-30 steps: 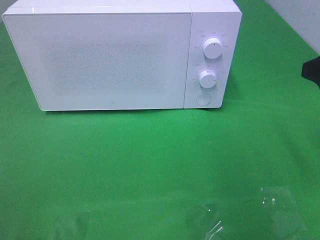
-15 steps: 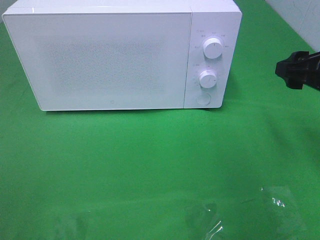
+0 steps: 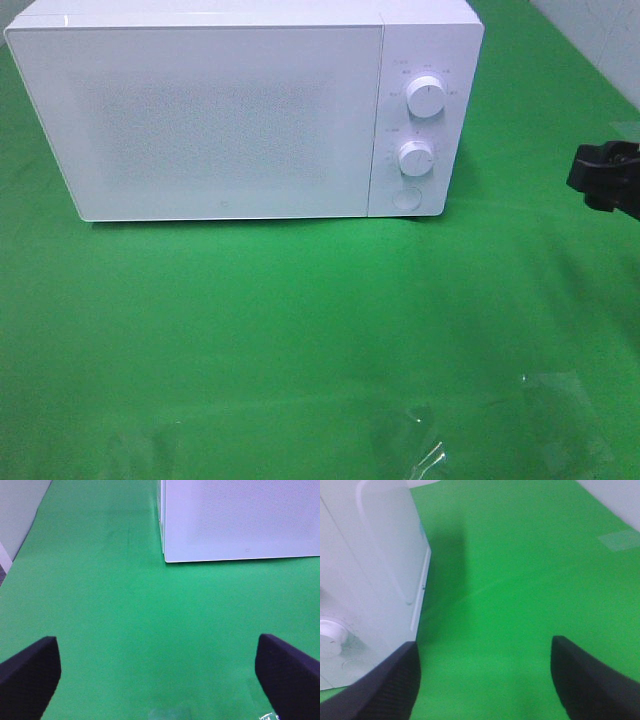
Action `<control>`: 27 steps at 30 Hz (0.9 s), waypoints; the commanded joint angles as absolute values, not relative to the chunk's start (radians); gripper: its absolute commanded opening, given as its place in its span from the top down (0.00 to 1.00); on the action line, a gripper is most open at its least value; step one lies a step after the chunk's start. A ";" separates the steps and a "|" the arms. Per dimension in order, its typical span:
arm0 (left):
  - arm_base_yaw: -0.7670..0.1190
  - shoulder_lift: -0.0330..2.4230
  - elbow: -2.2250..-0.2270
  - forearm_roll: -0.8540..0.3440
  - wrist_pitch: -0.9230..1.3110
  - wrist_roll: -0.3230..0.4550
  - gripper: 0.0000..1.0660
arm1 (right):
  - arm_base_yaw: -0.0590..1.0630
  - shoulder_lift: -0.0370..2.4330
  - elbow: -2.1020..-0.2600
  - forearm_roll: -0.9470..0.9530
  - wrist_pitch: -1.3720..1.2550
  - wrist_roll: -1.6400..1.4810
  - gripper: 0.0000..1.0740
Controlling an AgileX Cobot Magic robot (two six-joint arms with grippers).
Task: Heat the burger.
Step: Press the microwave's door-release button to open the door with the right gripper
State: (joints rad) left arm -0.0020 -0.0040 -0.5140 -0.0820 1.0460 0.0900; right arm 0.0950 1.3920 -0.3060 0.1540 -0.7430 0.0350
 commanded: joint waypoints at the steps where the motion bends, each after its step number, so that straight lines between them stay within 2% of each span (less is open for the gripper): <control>1: 0.002 -0.023 -0.511 -0.083 1.036 0.090 0.08 | 0.093 1.388 -0.284 0.200 -0.803 -0.009 0.36; 6: 0.002 -0.023 -0.511 -0.083 1.036 0.090 0.08 | 0.136 1.388 -0.245 0.296 -0.842 -0.031 0.36; 14: 0.002 -0.023 -0.511 -0.083 1.036 0.090 0.08 | 0.354 1.390 -0.234 0.573 -0.931 -0.264 0.36; 27: 0.002 -0.023 -0.511 -0.083 1.036 0.090 0.08 | 0.619 1.390 -0.235 0.788 -1.074 -0.331 0.36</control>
State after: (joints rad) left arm -0.0020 -0.0040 -0.5140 -0.0820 1.0460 0.0900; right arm 0.5840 1.3940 -0.2360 0.7470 -1.0270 -0.3080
